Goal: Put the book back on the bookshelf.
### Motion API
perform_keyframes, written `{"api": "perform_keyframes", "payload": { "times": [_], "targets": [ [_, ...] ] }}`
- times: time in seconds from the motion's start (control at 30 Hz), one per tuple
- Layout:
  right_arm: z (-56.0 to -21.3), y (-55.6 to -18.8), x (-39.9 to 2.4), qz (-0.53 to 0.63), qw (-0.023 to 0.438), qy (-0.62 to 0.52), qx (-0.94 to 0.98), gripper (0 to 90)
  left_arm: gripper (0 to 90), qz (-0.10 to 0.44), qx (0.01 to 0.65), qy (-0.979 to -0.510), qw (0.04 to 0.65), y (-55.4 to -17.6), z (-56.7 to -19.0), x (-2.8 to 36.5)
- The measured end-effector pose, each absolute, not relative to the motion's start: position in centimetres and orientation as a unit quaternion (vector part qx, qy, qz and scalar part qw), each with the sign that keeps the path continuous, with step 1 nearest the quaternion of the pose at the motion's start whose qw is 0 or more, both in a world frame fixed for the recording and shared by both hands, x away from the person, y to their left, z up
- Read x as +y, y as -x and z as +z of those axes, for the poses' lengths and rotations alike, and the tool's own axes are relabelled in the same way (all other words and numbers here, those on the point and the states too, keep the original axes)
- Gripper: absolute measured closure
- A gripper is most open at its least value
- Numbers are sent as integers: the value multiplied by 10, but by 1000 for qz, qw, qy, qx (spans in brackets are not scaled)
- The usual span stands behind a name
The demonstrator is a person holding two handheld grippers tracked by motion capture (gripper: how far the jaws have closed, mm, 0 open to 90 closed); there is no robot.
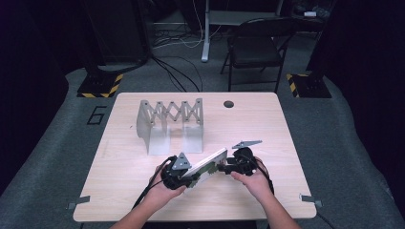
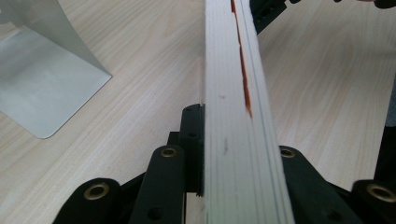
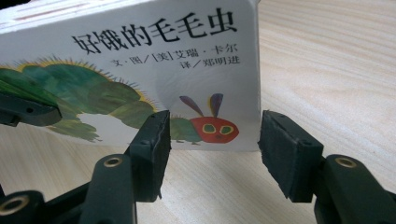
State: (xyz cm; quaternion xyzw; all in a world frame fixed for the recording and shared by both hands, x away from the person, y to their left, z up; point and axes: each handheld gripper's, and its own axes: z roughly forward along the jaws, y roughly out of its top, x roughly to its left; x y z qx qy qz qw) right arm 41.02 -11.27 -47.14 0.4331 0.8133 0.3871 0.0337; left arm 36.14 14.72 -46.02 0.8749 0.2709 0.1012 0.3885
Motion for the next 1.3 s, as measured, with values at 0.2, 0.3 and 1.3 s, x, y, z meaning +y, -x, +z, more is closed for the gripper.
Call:
{"api": "perform_keyframes", "payload": {
  "times": [0.2, 0.3, 1.3],
  "targets": [
    [-472, -411, -112, 386, 35, -431, 815, 433, 754, 98, 270, -878, 384, -362, -459, 147],
    [-472, -411, -113, 385, 35, -432, 815, 432, 755, 107, 263, -881, 378, -360, -459, 146],
    [-474, -416, -118, 389, 46, -434, 811, 441, 757, 115, 296, -858, 403, -361, -452, 166]
  ]
}}
